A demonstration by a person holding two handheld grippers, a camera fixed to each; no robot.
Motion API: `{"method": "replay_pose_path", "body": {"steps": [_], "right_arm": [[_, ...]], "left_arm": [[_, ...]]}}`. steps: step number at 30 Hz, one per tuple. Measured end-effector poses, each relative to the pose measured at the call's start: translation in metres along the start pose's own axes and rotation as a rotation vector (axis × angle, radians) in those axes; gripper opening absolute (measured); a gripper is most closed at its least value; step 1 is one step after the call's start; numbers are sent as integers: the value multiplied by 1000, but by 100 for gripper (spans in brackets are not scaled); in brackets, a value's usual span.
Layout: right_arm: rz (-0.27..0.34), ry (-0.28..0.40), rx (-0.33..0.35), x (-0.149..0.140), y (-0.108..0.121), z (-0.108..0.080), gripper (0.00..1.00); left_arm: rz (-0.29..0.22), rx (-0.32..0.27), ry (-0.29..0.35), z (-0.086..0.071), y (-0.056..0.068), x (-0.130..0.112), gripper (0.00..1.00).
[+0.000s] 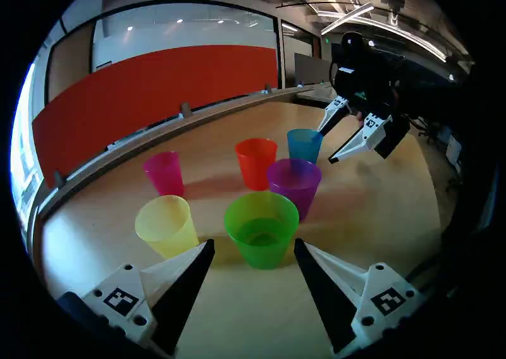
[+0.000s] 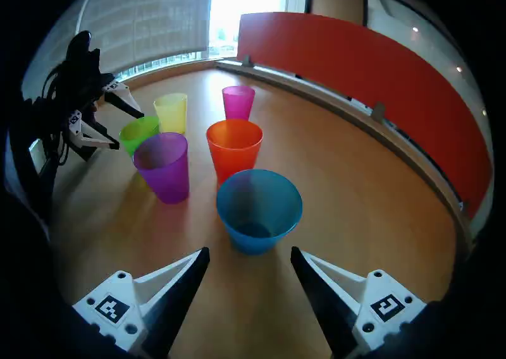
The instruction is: Pour water
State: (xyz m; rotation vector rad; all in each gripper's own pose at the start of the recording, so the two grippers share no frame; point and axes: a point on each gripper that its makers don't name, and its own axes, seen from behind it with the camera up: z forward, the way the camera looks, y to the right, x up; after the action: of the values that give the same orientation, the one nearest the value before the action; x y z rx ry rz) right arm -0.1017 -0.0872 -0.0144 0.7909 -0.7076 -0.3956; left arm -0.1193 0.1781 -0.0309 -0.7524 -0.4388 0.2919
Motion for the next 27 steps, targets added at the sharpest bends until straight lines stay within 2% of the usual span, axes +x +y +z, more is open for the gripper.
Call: {"method": "replay_pose_path", "body": {"steps": [10, 15, 18, 27], "right_arm": [[23, 1, -28, -7, -3, -14, 100], [57, 8, -58, -9, -1, -20, 100], [88, 13, -82, -11, 2, -23, 100], [162, 51, -179, -15, 13, -42, 100]], "left_arm": [[-15, 33, 5, -12, -8, -4, 94], [-31, 57, 7, -20, -14, -6, 94], [-36, 91, 13, -33, -22, -9, 94], [-89, 273, 66, -87, -64, -26, 93]]}}
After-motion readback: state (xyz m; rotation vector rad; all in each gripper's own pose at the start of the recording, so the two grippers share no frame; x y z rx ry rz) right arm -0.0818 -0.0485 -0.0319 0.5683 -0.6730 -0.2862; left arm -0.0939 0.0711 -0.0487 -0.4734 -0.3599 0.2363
